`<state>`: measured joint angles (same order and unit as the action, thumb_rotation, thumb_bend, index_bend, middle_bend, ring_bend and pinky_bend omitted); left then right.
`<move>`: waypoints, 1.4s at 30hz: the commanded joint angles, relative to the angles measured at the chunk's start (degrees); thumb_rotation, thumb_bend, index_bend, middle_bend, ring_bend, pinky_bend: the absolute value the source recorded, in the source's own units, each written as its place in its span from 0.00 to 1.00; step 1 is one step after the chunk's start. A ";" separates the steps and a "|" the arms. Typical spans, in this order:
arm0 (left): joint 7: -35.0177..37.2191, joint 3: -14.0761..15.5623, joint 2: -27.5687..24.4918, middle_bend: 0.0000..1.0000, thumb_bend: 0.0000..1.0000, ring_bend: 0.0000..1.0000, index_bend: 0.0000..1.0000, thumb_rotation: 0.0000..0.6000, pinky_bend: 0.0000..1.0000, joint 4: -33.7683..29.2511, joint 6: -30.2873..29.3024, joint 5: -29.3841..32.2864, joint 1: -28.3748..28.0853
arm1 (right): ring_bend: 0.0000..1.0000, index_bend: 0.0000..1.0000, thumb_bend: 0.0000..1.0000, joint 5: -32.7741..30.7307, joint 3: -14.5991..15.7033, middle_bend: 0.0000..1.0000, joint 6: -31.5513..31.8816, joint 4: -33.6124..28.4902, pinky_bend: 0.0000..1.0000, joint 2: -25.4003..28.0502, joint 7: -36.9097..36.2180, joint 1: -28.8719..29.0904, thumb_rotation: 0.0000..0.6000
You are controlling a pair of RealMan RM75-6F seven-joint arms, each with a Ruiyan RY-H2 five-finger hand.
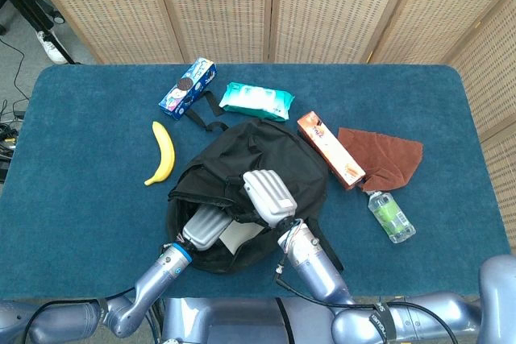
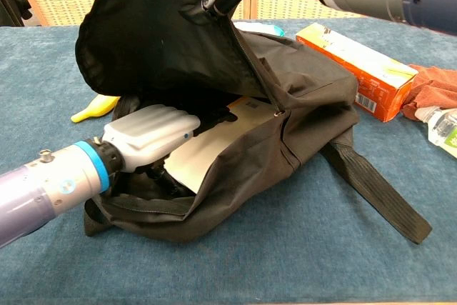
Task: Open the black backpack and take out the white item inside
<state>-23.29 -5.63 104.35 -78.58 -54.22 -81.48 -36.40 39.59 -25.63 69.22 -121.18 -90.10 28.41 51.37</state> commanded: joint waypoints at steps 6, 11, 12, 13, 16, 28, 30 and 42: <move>-1.04 -0.40 2.23 0.00 0.31 0.00 0.00 1.00 0.00 3.04 -0.61 0.39 -1.30 | 0.46 0.64 0.47 0.29 0.63 0.60 0.68 -0.91 0.38 0.70 -0.62 0.47 1.00; -0.85 -0.70 3.73 0.00 0.34 0.00 0.00 1.00 0.00 5.72 -1.72 -0.27 -2.01 | 0.46 0.64 0.47 0.51 1.03 0.60 0.96 -1.40 0.38 1.07 -1.12 0.71 1.00; -0.57 -0.78 4.15 0.00 0.34 0.00 0.00 1.00 0.00 6.55 -1.92 -0.51 -2.28 | 0.46 0.64 0.47 0.54 1.17 0.60 1.05 -1.49 0.38 1.12 -1.23 0.78 1.00; -0.46 -0.96 4.40 0.00 0.35 0.00 0.00 1.00 0.00 7.02 -1.90 -0.45 -2.46 | 0.46 0.64 0.47 0.56 1.29 0.60 1.08 -1.55 0.38 1.13 -1.27 0.81 1.00; -0.20 -1.10 5.18 0.00 0.36 0.00 0.00 1.00 0.00 8.48 -1.95 -0.34 -2.93 | 0.46 0.64 0.47 0.58 1.57 0.60 1.28 -1.63 0.38 1.17 -1.50 1.05 1.00; 0.55 -1.82 7.25 0.00 0.48 0.00 0.00 1.00 0.00 12.03 -3.33 -0.41 -4.20 | 0.46 0.64 0.47 0.35 1.95 0.60 2.04 -1.76 0.38 1.26 -2.21 1.96 1.00; 0.57 -1.80 7.38 0.00 0.53 0.00 0.00 1.00 0.00 12.27 -3.23 -0.31 -4.35 | 0.46 0.64 0.47 0.36 2.00 0.60 2.12 -1.80 0.38 1.31 -2.31 2.02 1.00; 0.15 -1.84 8.32 0.00 0.74 0.00 0.06 1.00 0.00 13.33 -3.65 -0.16 -5.07 | 0.46 0.64 0.47 0.41 2.20 0.60 2.29 -2.17 0.38 2.20 -3.19 2.10 1.00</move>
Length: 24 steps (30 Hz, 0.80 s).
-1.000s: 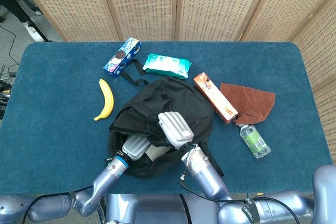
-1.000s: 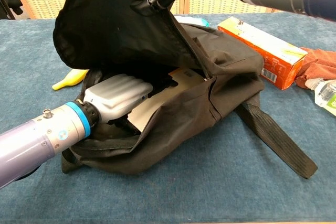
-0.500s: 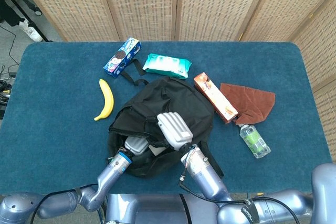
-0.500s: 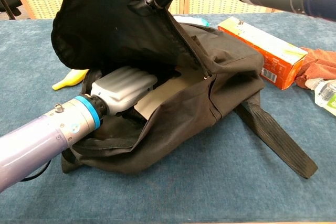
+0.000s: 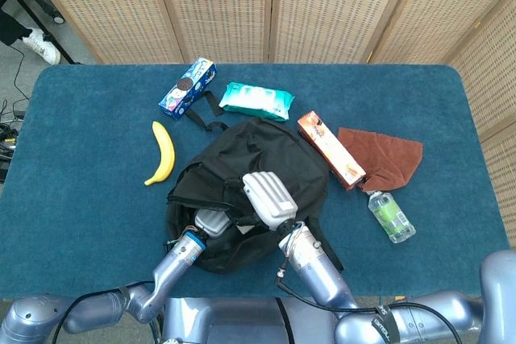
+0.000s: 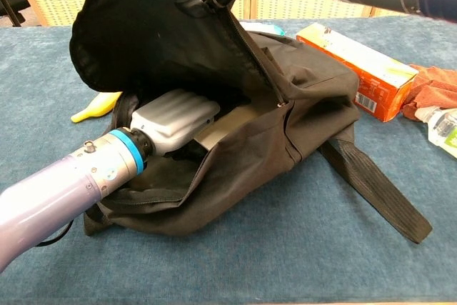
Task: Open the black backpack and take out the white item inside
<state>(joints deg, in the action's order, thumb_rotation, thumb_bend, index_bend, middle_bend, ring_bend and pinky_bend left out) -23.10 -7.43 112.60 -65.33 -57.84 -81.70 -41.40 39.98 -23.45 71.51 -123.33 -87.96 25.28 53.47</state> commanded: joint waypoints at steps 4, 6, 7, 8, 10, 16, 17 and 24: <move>0.01 -0.04 0.14 0.00 0.74 0.00 0.10 1.00 0.00 0.06 -0.06 0.10 -0.26 | 0.46 0.64 0.47 0.09 0.14 0.60 0.03 -0.12 0.38 0.32 -0.32 0.00 1.00; 0.05 0.00 0.18 0.00 0.74 0.00 0.13 1.00 0.00 -0.04 -0.15 0.10 -0.31 | 0.46 0.64 0.47 0.06 0.17 0.60 0.05 -0.06 0.38 0.42 -0.47 0.00 1.00; 0.07 0.04 0.20 0.00 0.74 0.00 0.16 1.00 0.02 -0.08 -0.23 0.06 -0.33 | 0.46 0.64 0.47 0.02 0.17 0.60 0.04 -0.01 0.38 0.47 -0.57 0.01 1.00; 0.13 0.10 0.25 0.00 0.74 0.00 0.19 1.00 0.05 -0.01 -0.34 0.00 -0.36 | 0.46 0.64 0.47 -0.03 0.17 0.60 0.04 0.08 0.38 0.52 -0.70 0.03 1.00; 0.26 0.15 0.37 0.02 0.73 0.03 0.26 1.00 0.12 0.18 -0.63 -0.18 -0.42 | 0.46 0.64 0.47 -0.07 0.19 0.60 0.03 0.19 0.38 0.57 -0.84 0.07 1.00; 2.45 0.81 0.50 0.32 0.72 0.25 0.61 1.00 0.37 1.28 -1.52 -1.73 -0.72 | 0.46 0.64 0.47 -0.14 0.09 0.60 0.02 0.53 0.38 0.70 -1.09 0.32 1.00; 3.05 1.03 0.52 0.34 0.71 0.27 0.63 1.00 0.38 1.67 -1.99 -2.25 -0.70 | 0.46 0.64 0.47 -0.17 0.05 0.60 0.02 0.60 0.38 0.71 -1.12 0.38 1.00; 8.91 2.87 -0.65 0.39 0.71 0.30 0.69 1.00 0.42 2.78 -7.72 -6.92 0.37 | 0.46 0.64 0.47 -0.38 0.28 0.60 0.11 1.70 0.38 0.83 -1.31 0.54 1.00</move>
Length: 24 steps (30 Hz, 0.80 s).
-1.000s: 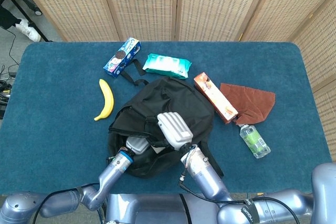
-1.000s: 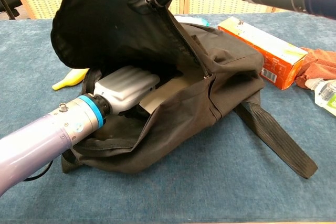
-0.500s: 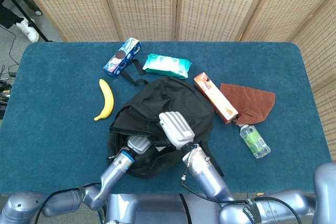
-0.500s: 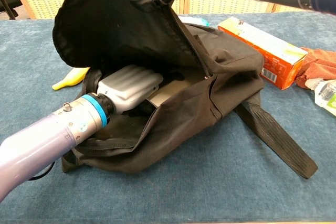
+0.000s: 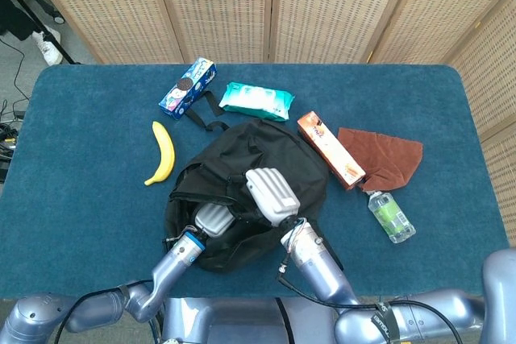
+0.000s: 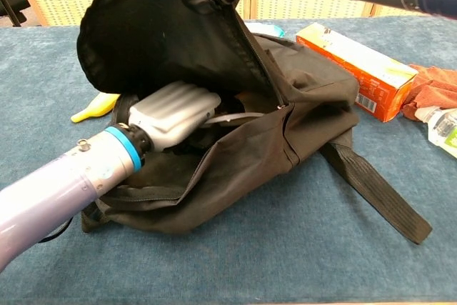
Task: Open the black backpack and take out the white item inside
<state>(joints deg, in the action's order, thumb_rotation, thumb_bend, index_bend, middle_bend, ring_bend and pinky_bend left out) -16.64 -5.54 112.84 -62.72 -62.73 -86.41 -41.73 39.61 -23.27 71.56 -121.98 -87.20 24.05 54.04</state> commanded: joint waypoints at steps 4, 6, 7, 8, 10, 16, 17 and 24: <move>5.38 2.46 -3.35 0.45 0.71 0.34 0.76 1.00 0.45 -1.18 -7.47 -5.25 2.15 | 0.46 0.64 0.47 -0.10 0.11 0.60 0.17 1.91 0.38 0.14 -0.79 -0.32 1.00; 6.62 3.35 -5.52 0.47 0.71 0.35 0.78 1.00 0.46 -2.74 -9.14 -6.49 2.93 | 0.46 0.64 0.47 -0.11 0.24 0.61 0.07 2.88 0.38 0.17 -1.25 -0.54 1.00; 7.01 3.61 -6.49 0.47 0.71 0.36 0.78 1.00 0.46 -3.57 -9.73 -6.83 3.25 | 0.46 0.64 0.47 -0.17 0.29 0.61 -0.02 3.29 0.38 0.17 -1.47 -0.64 1.00; 7.63 4.00 -7.87 0.48 0.71 0.36 0.78 1.00 0.46 -5.00 -10.27 -7.18 3.67 | 0.46 0.64 0.47 -0.27 0.36 0.61 -0.17 3.86 0.38 0.16 -1.72 -0.73 1.00; 8.64 4.57 -10.41 0.48 0.71 0.36 0.79 1.00 0.46 -7.81 -10.82 -7.58 4.25 | 0.46 0.64 0.47 -0.35 0.49 0.61 -0.34 4.88 0.38 0.03 -2.06 -0.85 1.00; 11.34 5.33 -19.14 0.48 0.72 0.36 0.80 1.00 0.46 -17.50 -11.78 -7.76 5.78 | 0.46 0.64 0.47 -1.10 0.88 0.61 -0.52 8.82 0.38 -1.19 -3.03 -1.20 1.00; 11.37 5.33 -20.30 0.49 0.72 0.36 0.80 1.00 0.46 -18.60 -12.05 -7.84 6.01 | 0.46 0.64 0.47 -1.31 0.84 0.61 -0.53 9.47 0.38 -1.47 -3.23 -1.24 1.00; 13.63 5.91 -28.69 0.50 0.71 0.37 0.81 1.00 0.46 -27.34 -13.58 -8.76 7.65 | 0.46 0.64 0.47 -2.84 0.82 0.61 -0.92 14.45 0.38 -3.73 -4.09 -1.40 1.00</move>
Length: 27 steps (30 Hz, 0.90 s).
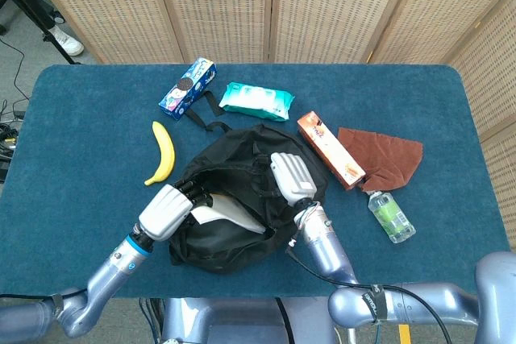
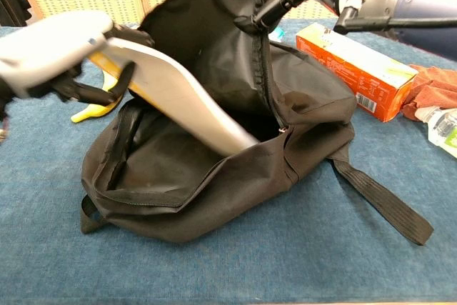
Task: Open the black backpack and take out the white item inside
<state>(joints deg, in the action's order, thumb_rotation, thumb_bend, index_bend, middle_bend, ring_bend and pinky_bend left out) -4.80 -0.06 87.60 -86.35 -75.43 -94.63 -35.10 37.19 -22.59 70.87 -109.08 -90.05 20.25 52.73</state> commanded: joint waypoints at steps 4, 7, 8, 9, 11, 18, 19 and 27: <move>4.12 -0.04 -7.95 0.50 0.71 0.37 0.81 1.00 0.46 -7.36 -2.20 -0.97 1.69 | 0.46 0.64 0.47 -0.68 0.74 0.61 -0.77 3.88 0.38 -1.95 -0.82 -0.50 1.00; 6.03 -0.70 -11.20 0.50 0.71 0.37 0.82 1.00 0.46 -9.30 -3.54 -1.14 2.30 | 0.46 0.64 0.47 -0.51 1.21 0.61 -1.30 5.42 0.38 -2.56 -1.34 -0.92 1.00; 6.33 -0.98 -11.85 0.50 0.71 0.37 0.82 1.00 0.46 -9.59 -3.86 -1.03 2.44 | 0.46 0.64 0.47 -0.48 1.29 0.61 -1.41 5.68 0.38 -2.65 -1.47 -1.04 1.00; 6.62 -1.27 -12.48 0.50 0.71 0.37 0.82 1.00 0.46 -9.86 -4.16 -0.89 2.57 | 0.46 0.64 0.47 -0.45 1.38 0.61 -1.53 5.92 0.38 -2.73 -1.60 -1.16 1.00; 7.31 -2.00 -14.08 0.50 0.71 0.37 0.82 1.00 0.46 -10.45 -4.85 -0.45 2.93 | 0.46 0.64 0.47 -0.31 1.62 0.61 -1.79 6.44 0.38 -2.87 -1.87 -1.47 1.00; 9.27 -4.71 -25.30 0.50 0.71 0.37 0.82 1.00 0.46 -13.34 -3.88 6.50 5.34 | 0.46 0.64 0.47 2.32 3.06 0.61 -2.48 6.81 0.38 -2.24 -3.12 -3.45 1.00; 8.87 -4.02 -27.82 0.50 0.71 0.37 0.82 1.00 0.46 -14.67 -1.68 8.01 5.54 | 0.46 0.64 0.47 2.79 3.21 0.61 -2.46 6.95 0.38 -2.14 -3.14 -3.63 1.00; 3.05 -1.98 -40.66 0.50 0.71 0.37 0.82 1.00 0.46 -21.49 16.55 22.48 2.81 | 0.46 0.64 0.47 4.48 3.49 0.61 -3.27 7.67 0.38 -2.03 -3.56 -4.61 1.00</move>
<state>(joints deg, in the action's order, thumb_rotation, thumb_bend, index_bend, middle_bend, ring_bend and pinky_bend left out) 1.40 -2.70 50.50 -105.64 -65.11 -78.21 -30.92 41.63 -19.12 67.64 -101.43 -92.07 16.69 48.16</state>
